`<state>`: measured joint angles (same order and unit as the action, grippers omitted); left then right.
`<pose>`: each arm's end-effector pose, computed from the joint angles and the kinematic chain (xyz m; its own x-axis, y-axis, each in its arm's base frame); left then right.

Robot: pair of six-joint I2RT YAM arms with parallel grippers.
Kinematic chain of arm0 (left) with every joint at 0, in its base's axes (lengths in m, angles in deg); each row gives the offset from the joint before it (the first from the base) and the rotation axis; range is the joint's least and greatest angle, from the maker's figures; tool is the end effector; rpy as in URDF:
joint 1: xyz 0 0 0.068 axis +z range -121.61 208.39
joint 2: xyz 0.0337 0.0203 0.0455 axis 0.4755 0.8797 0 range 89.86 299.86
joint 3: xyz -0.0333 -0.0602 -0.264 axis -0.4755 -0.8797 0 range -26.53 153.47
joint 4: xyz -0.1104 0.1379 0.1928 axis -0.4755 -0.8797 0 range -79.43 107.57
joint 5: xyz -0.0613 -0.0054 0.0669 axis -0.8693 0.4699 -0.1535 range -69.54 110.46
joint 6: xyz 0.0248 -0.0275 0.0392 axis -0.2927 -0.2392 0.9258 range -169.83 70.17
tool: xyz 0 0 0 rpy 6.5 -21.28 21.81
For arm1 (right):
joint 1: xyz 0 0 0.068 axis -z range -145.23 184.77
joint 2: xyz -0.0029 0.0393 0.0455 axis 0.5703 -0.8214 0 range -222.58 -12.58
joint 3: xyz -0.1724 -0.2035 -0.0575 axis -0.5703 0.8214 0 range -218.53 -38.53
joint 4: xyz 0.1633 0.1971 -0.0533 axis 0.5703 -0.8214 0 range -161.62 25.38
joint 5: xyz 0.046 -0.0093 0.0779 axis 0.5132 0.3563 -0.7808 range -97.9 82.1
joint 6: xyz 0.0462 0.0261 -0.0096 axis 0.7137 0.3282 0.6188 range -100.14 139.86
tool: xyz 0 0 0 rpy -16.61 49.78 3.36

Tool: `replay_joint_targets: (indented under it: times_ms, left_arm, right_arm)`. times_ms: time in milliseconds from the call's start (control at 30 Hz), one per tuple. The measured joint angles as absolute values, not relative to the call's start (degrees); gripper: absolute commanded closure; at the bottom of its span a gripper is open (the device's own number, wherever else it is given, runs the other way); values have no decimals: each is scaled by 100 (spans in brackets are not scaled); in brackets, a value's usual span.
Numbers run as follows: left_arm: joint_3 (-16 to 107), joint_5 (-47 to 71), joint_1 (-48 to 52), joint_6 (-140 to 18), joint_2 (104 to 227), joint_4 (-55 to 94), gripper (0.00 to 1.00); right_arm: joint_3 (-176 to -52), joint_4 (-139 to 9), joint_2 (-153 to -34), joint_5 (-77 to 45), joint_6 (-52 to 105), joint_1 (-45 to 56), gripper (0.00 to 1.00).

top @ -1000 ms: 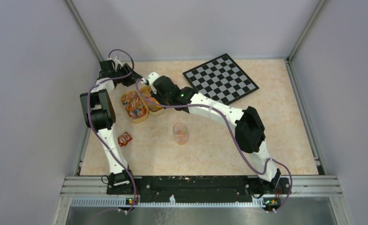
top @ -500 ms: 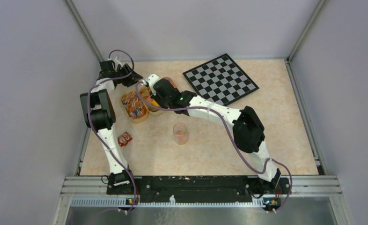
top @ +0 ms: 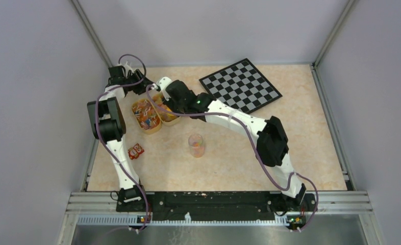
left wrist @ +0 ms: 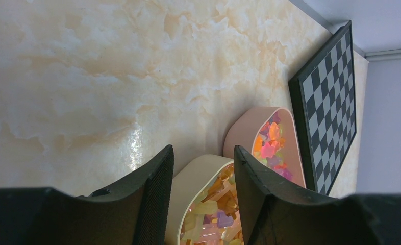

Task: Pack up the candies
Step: Scoop the fake candies from the storage box.

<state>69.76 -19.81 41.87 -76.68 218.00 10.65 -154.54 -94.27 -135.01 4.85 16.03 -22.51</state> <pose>0.4933 0.0946 0.1795 -0.6843 -0.5183 -0.5129 0.0036 0.7009 -0.7132 0.2767 0.4162 0.3045 -0.2692 -0.5396 -0.7977 -0.7439 0.6426 -0.1837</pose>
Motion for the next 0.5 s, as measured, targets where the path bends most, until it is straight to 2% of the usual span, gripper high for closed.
replay_joint_targets:
  times_ms: [500]
  left_arm:
    - [6976, -1979, 4187, -7668, 21800, 1063, 47]
  right_arm:
    - [-16164, -10463, -13516, 319, 1751, -2251, 100]
